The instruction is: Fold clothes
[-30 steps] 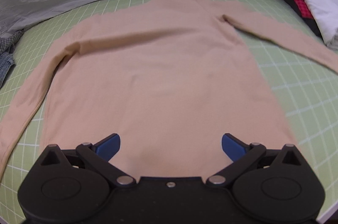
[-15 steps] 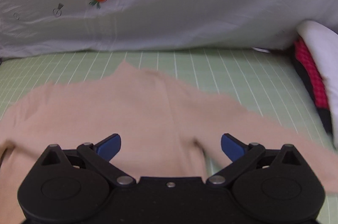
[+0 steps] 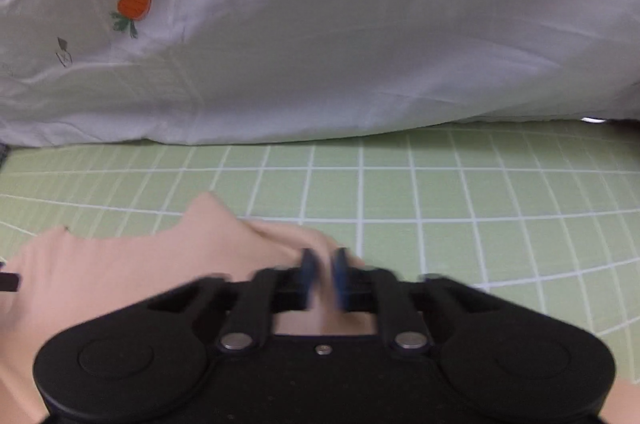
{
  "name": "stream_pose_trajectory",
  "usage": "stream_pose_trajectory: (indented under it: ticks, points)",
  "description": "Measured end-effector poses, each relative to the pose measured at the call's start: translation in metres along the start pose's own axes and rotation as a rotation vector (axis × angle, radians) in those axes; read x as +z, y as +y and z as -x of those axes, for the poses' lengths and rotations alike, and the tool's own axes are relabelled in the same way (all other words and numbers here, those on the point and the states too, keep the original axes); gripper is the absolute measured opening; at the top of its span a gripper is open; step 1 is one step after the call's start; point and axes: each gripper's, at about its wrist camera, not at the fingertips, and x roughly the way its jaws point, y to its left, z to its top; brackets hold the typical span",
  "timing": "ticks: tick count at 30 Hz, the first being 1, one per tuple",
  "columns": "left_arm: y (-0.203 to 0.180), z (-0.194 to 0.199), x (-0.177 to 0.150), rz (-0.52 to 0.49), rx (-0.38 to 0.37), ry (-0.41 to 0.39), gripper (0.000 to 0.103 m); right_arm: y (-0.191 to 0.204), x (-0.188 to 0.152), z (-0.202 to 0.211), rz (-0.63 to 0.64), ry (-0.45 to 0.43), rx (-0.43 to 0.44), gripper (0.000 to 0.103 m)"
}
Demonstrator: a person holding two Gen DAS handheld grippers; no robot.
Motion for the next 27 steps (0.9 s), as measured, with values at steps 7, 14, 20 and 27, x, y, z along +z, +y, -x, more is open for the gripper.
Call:
stream_pose_trajectory:
  ticks: [7, 14, 20, 27]
  points:
    - [0.001, -0.01, 0.037, 0.046, 0.003, -0.079, 0.016, -0.007, 0.008, -0.008, -0.063, -0.056, -0.066, 0.005]
    - [-0.002, 0.028, 0.031, 0.018, 0.071, -0.124, 0.075, 0.015, -0.013, 0.028, -0.032, -0.081, -0.205, 0.094]
    - [0.028, 0.092, -0.025, 0.143, 0.062, -0.082, 0.088, 0.04, -0.099, 0.094, -0.044, 0.047, -0.157, 0.095]
    - [0.067, 0.169, -0.111, 0.322, 0.101, -0.042, 0.089, 0.089, -0.196, 0.16, 0.064, 0.152, -0.127, 0.103]
